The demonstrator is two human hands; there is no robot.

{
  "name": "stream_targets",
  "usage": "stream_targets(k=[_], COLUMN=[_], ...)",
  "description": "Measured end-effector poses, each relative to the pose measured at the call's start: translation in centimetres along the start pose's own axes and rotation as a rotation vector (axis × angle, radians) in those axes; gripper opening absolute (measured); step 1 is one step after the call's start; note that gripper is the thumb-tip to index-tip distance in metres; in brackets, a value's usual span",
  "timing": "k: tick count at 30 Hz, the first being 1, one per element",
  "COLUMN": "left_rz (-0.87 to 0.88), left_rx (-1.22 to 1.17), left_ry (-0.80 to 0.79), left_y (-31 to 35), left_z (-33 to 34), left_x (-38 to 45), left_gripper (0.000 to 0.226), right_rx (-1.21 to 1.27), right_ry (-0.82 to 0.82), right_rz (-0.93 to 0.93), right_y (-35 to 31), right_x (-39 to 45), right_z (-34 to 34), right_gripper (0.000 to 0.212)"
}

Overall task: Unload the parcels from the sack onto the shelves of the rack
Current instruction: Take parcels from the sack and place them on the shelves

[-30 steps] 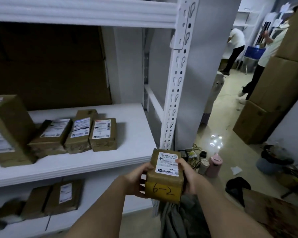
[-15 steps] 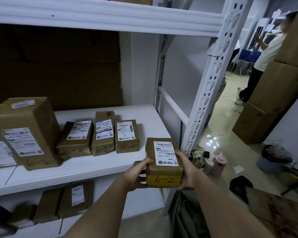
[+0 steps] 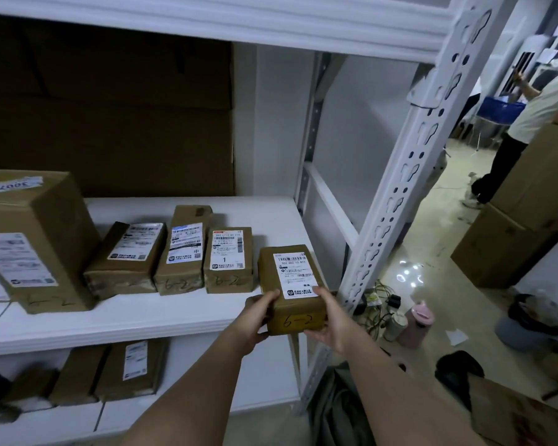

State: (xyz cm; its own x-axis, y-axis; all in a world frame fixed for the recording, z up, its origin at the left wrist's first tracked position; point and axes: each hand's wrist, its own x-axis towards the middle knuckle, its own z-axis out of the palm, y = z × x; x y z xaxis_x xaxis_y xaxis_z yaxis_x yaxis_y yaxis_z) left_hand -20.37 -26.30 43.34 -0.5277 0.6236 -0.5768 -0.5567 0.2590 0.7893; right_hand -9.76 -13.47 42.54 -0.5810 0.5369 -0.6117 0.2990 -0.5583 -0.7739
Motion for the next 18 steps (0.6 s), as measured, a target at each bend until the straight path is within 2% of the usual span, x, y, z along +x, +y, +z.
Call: stream_targets(k=[2,5,8,11,15,18], left_rz=[0.001,0.006,0.013,0.033,0.039,0.045], left_rx=[-0.003,-0.038,-0.064,-0.091,-0.07,0.004], left_ry=[0.006,0.023,0.027,0.028,0.026,0.069], left_y=[0.2,0.3,-0.1,-0.1,0.3,0.4], left_z=[0.0,-0.4,-0.9,-1.2,-1.4,-1.7], left_x=[0.2,0.7,1.2,1.4,1.0,0.8], left_gripper=[0.033,0.046,0.055,0.042,0.02,0.032], right_rx=[-0.046,-0.137,-0.51,-0.858,-1.053,-1.094], right_ry=[0.044,0.13,0.266,0.265,0.183,0.225], right_rz=[-0.033,-0.18,-0.443,-0.636,-0.655,-0.652], right_y=[0.1,0.0,0.2,0.5,0.9,0.5], right_x=[0.5,1.3,1.4,0.9,0.5,0.8], right_z=[0.8,2.3,2.9,2.5,2.3,2.8], right_gripper=[0.044,0.045,0.059,0.063,0.07,0.076])
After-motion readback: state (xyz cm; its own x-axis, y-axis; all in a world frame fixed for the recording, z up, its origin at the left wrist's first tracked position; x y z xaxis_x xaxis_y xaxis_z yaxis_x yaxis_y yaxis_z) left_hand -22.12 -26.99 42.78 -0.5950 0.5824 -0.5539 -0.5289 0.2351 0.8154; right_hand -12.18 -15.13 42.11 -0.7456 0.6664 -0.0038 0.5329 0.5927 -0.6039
